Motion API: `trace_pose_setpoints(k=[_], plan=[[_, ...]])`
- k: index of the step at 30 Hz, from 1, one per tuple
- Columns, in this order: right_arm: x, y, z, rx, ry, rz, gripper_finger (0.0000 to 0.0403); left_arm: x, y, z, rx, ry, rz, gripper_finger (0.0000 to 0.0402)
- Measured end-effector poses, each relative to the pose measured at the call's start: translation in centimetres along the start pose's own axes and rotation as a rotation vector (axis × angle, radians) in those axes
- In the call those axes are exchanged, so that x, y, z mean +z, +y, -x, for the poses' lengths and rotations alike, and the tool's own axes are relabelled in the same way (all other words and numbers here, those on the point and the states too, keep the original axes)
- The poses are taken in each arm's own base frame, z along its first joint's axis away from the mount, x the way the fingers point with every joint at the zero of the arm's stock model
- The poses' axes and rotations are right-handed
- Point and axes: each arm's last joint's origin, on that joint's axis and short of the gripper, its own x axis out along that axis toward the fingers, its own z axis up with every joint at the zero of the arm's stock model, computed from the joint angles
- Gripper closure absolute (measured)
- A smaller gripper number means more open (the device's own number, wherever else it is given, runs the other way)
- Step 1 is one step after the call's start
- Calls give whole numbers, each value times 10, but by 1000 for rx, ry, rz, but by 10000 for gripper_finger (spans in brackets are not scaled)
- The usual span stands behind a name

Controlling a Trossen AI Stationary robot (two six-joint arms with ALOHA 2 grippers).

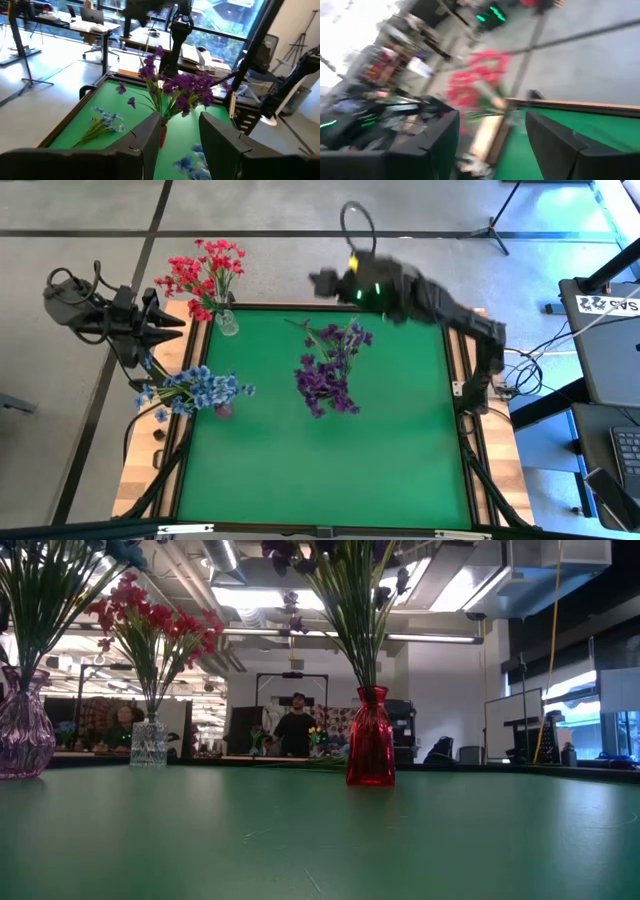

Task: Sort flowers into vase by color
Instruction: Put the blue flowers into the violet vase

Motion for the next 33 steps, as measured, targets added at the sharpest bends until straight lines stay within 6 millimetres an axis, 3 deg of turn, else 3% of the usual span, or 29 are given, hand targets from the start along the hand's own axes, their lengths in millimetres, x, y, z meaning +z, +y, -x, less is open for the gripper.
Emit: trace_pose_setpoints(k=[8,14,17,20,25,29,33], plan=[[84,-78,-38,-147,42,68,173,-2,2,0,28,6,50,271],[139,-150,-56,-140,211,239,173,-3,2,0,36,8,189,271],[157,-186,-63,-118,316,405,173,-2,3,0,78,-22,256,271],[160,-214,-68,-109,442,658,173,-1,6,0,152,-79,315,271],[137,-258,-100,-216,727,978,173,1,9,1,237,-153,374,271],[125,-291,-135,-226,795,952,173,1,10,2,286,-198,404,271],[129,-312,-144,-58,797,818,173,2,11,2,323,-229,404,271]])
